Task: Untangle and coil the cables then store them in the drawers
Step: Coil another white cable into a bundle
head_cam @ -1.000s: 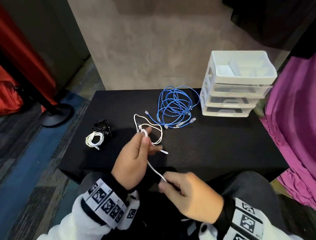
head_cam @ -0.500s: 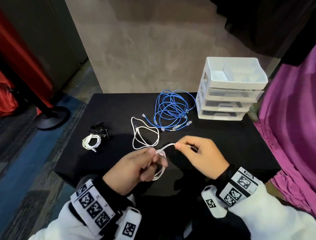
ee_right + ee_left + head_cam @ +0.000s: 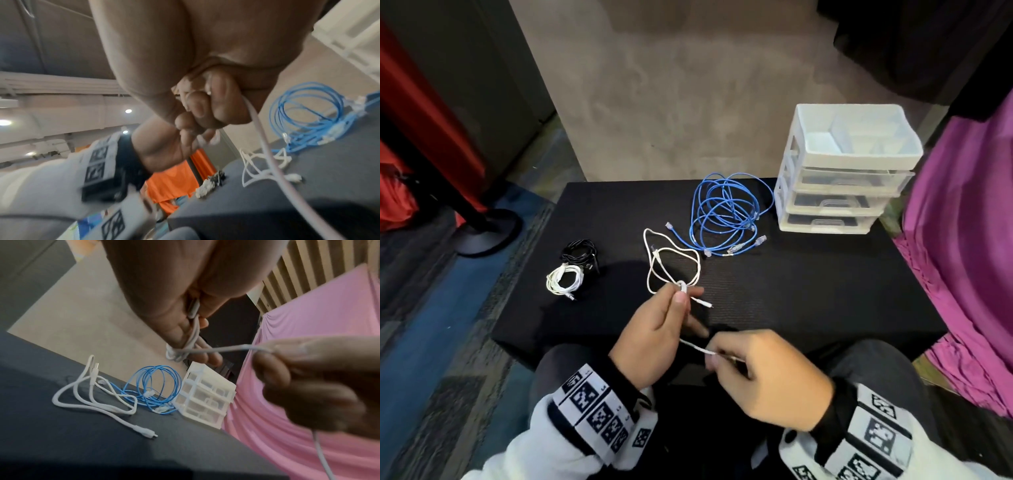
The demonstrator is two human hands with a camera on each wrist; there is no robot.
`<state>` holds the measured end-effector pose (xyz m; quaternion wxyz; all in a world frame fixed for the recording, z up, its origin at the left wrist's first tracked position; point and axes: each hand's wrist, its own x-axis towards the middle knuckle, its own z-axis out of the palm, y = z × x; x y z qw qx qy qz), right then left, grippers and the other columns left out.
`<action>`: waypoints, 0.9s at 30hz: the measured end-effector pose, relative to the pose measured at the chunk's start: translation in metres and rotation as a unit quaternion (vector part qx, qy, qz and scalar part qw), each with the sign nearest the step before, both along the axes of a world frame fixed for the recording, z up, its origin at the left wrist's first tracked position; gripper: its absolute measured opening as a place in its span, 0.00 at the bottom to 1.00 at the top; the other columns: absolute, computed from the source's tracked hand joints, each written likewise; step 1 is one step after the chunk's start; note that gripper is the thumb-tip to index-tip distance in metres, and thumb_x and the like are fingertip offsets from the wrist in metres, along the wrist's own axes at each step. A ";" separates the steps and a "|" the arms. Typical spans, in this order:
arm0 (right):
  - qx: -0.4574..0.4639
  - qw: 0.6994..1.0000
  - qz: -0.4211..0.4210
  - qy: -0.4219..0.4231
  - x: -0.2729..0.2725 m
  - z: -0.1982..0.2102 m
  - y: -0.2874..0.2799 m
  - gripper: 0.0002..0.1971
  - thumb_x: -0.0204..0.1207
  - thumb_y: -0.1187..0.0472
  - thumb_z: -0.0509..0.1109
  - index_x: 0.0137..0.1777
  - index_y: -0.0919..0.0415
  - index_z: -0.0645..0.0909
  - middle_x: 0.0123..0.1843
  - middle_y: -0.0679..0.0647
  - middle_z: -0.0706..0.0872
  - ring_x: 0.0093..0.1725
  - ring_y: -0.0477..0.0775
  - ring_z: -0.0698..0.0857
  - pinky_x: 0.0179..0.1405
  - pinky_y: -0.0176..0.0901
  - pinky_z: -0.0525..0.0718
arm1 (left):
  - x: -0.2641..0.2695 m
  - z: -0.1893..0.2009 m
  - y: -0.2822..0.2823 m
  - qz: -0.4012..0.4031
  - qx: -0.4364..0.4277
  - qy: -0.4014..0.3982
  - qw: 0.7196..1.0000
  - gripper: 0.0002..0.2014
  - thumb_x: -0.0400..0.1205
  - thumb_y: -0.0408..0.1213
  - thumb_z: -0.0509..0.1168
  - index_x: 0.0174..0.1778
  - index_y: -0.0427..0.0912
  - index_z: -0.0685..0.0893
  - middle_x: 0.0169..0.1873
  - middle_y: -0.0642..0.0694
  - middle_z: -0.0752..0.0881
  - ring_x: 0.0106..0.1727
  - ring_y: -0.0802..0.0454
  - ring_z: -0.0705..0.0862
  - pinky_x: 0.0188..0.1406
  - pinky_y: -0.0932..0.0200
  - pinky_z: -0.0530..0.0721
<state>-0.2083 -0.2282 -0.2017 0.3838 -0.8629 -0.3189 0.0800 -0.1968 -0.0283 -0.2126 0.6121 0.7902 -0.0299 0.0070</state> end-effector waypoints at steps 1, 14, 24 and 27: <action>-0.009 1.000 0.004 -0.010 0.004 0.007 -0.003 0.06 0.81 0.51 0.66 0.46 0.50 0.82 0.33 0.45 0.82 0.33 0.44 0.79 0.36 0.43 0.80 | -0.002 -0.001 0.000 -0.021 0.020 0.014 0.999 0.17 0.89 0.49 0.53 0.52 0.49 0.87 0.31 0.52 0.86 0.31 0.50 0.87 0.37 0.58 0.80; 0.183 0.970 -0.077 0.140 0.053 -0.006 -0.026 0.07 0.85 0.56 0.72 0.49 0.52 0.92 0.41 0.59 0.88 0.42 0.47 0.83 0.53 0.59 0.83 | -0.015 0.021 -0.009 -0.188 -0.413 0.195 0.869 0.12 0.90 0.39 0.54 0.42 0.39 0.72 0.40 0.44 0.77 0.20 0.64 0.64 0.28 0.66 0.74; 0.259 0.948 -0.089 0.160 0.026 -0.016 -0.008 0.10 0.86 0.56 0.71 0.62 0.47 0.90 0.53 0.61 0.92 0.57 0.63 0.89 0.65 0.58 0.82 | -0.021 0.009 -0.018 -0.145 -0.444 0.260 0.845 0.11 0.85 0.40 0.59 0.37 0.42 0.74 0.37 0.43 0.75 0.21 0.59 0.65 0.29 0.60 0.70; 0.295 0.924 -0.085 0.230 0.029 -0.013 -0.009 0.08 0.83 0.53 0.74 0.55 0.56 0.89 0.46 0.76 0.88 0.45 0.71 0.85 0.59 0.76 0.81 | -0.021 0.009 -0.020 -0.148 -0.393 0.237 0.876 0.11 0.85 0.40 0.59 0.37 0.41 0.76 0.39 0.41 0.77 0.23 0.56 0.67 0.32 0.58 0.70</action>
